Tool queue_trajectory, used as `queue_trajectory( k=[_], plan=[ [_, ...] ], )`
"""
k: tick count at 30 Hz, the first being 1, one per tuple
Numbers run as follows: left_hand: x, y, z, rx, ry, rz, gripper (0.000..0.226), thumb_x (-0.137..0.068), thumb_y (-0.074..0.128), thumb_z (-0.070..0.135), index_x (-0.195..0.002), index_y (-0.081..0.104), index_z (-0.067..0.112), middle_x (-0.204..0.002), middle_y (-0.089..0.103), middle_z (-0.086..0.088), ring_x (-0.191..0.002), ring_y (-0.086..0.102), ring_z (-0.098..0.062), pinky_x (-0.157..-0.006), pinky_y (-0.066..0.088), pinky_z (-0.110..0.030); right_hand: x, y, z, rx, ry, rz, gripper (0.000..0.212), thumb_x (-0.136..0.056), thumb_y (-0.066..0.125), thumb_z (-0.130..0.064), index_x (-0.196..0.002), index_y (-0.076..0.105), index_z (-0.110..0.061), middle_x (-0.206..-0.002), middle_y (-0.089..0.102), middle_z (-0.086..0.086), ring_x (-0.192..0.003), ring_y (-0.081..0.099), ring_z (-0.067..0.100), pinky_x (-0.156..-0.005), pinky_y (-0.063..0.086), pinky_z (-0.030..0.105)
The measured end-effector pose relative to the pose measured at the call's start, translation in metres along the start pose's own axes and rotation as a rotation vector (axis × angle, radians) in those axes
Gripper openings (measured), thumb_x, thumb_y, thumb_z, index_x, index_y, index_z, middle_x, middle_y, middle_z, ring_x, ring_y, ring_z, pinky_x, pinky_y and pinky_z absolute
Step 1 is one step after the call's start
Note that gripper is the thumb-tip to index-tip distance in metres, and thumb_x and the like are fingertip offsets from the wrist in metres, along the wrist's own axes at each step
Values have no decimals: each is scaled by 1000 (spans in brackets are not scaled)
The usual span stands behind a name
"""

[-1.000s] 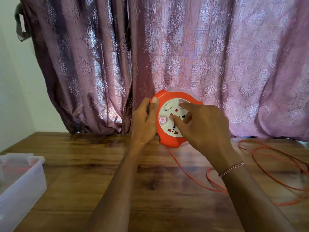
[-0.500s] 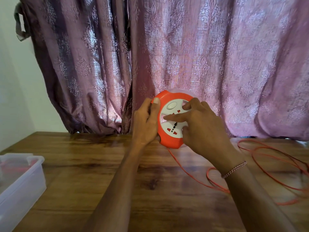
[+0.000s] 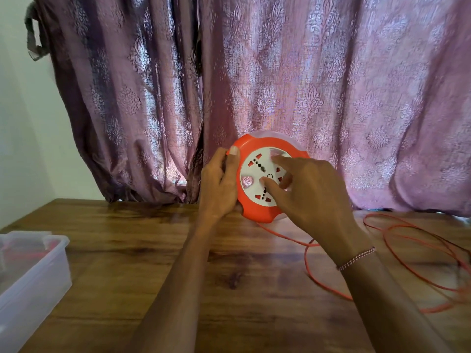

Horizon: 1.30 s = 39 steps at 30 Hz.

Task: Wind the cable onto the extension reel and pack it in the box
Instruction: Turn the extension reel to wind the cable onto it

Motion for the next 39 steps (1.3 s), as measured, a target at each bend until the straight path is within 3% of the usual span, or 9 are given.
queue_trajectory(
  k=[3,6,12,18,24,28,32,35,39],
  plan=[
    [0,-2,-1,-7,-7,12,40,-99,44,58,-75,50,26,-66,58,6,-64,53,-10,-62,50,-42,-2,0,-1,-31,-83,-39,37,-88,60,-20,-124,63,-24,-112,63,3,-107,52,28,-80,50,44],
    [0,-4,-1,7,-14,20,53,-99,44,59,-84,53,9,-70,61,-5,-69,56,-18,-69,53,-54,-1,5,-3,-57,-163,-138,48,-85,55,-8,-122,64,-37,-132,51,2,-122,41,26,-83,51,48],
    [1,-3,2,14,-4,6,54,-99,44,58,-85,51,6,-72,61,-9,-71,56,-17,-70,52,-55,5,6,-12,2,-179,-130,58,-70,28,-44,-116,63,-50,-134,47,4,-126,38,27,-71,52,43],
    [1,0,5,-5,-1,-11,36,-104,45,48,-73,47,31,-66,54,13,-66,50,-10,-65,48,-44,4,11,-5,43,-86,-90,63,-74,65,-19,-122,54,-58,-120,47,3,-113,47,27,-70,53,42],
    [0,0,5,-16,15,-1,37,-103,45,49,-76,48,25,-64,53,12,-63,47,-8,-62,44,-39,4,8,0,64,52,41,64,-73,63,-62,-133,45,-52,-107,62,8,-93,63,34,-76,51,41],
    [0,0,5,-17,21,-13,36,-105,46,43,-74,45,25,-63,52,14,-62,46,-6,-61,43,-34,2,4,0,30,55,78,63,-75,62,-67,-132,54,-41,-97,73,5,-92,64,33,-74,52,40],
    [1,0,4,-11,16,-10,36,-106,45,41,-76,48,21,-64,54,13,-62,48,-5,-60,43,-29,0,0,2,21,0,21,46,-86,59,-53,-129,59,-36,-95,68,5,-96,60,31,-75,51,42],
    [1,0,5,-4,21,-7,34,-106,45,41,-78,49,21,-65,54,12,-61,48,-5,-59,43,-27,-2,-5,-2,-38,-127,32,28,-88,61,-21,-111,72,-31,-101,60,4,-99,51,29,-69,52,45],
    [1,1,5,-11,25,-14,34,-106,45,41,-76,47,24,-64,54,14,-61,47,-4,-58,43,-25,2,9,-13,42,-286,-146,47,-74,63,-5,-102,72,-41,-135,49,2,-116,41,29,-72,49,38]
  ],
)
Point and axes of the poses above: each hand's wrist, its own x-axis away from the middle knuckle, its own y-axis out of the palm, z = x × y, the point moved 7 cm from there along -x, towards the middle knuckle
